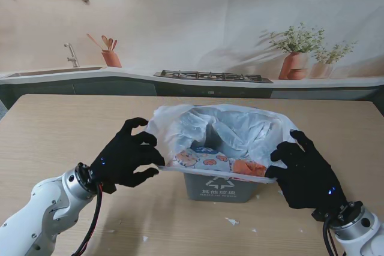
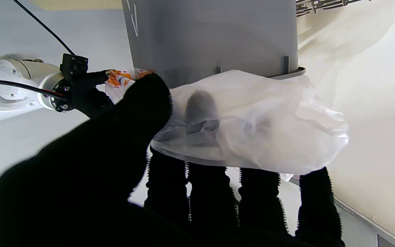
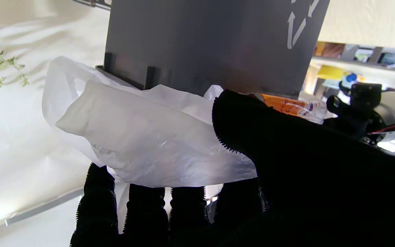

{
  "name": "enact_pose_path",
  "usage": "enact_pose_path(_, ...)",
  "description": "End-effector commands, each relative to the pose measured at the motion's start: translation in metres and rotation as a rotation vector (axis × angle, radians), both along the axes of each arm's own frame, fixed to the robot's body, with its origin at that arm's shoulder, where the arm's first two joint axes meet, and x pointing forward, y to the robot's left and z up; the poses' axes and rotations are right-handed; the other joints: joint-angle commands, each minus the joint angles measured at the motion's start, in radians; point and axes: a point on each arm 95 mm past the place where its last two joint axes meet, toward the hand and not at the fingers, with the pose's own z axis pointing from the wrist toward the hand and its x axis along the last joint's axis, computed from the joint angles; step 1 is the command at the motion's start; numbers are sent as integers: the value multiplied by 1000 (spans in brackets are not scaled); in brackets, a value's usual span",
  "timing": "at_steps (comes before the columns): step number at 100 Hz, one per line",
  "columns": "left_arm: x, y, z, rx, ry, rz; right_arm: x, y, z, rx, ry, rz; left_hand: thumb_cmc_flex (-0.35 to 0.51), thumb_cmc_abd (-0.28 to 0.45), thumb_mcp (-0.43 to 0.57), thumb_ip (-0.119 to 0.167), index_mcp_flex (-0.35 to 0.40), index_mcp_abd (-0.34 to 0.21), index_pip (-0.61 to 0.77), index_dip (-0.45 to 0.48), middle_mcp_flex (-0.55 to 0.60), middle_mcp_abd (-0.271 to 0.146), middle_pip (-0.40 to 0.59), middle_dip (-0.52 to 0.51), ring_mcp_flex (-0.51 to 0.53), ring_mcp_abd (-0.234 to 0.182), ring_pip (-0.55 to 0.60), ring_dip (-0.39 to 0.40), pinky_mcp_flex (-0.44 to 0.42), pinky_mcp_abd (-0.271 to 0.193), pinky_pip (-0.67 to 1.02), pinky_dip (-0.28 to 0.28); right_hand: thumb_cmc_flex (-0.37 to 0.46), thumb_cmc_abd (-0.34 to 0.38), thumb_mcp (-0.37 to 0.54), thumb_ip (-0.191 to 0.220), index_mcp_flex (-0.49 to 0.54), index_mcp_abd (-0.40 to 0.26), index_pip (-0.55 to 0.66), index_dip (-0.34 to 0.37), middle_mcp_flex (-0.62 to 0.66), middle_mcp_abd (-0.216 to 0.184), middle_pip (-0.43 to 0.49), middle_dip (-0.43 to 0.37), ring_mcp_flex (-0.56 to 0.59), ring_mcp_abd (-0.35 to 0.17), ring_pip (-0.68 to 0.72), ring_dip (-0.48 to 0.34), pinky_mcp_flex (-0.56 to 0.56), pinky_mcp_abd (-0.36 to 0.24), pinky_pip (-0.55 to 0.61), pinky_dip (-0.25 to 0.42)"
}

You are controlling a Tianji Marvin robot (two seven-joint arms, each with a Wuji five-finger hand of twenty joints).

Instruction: Fit the garbage bag over the bin

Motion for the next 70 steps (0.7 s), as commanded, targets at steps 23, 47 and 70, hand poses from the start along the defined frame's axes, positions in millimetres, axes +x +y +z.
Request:
enact_pose_path(23, 2, 7, -18, 77, 33, 4, -4, -5, -20, -36, 66, -34, 20, -53, 32, -33, 85, -47, 43, -19, -25, 47, 61, -2, -35, 26, 9, 15, -37, 26, 13, 5, 24, -68, 67, -54, 86, -29, 78, -11, -134, 4, -115, -56, -93, 37, -78, -32, 0, -7, -17, 27)
enact_pose_path(47, 5, 9, -22, 100, 37, 15, -3, -7, -27, -53, 88, -46, 20, -58, 35, -34, 90, -42, 42, -23, -39, 50, 74, -11, -47, 30, 12, 16, -45, 26, 12, 4, 22, -63, 64, -53, 85, -19, 67, -31, -147, 1, -128, -63, -98, 39, -96, -43, 4, -7, -19, 28)
enact_pose_path(70, 10, 8, -28, 131, 52, 18, -3, -10, -30, -70, 107, -57, 20, -61, 36, -36, 94, -42, 40, -26, -50, 51, 85, -19, -51, 29, 14, 17, -48, 29, 13, 2, 20, -70, 59, -53, 101, -23, 67, -49, -146, 0, -128, -65, -98, 40, -102, -47, 6, -7, -21, 29)
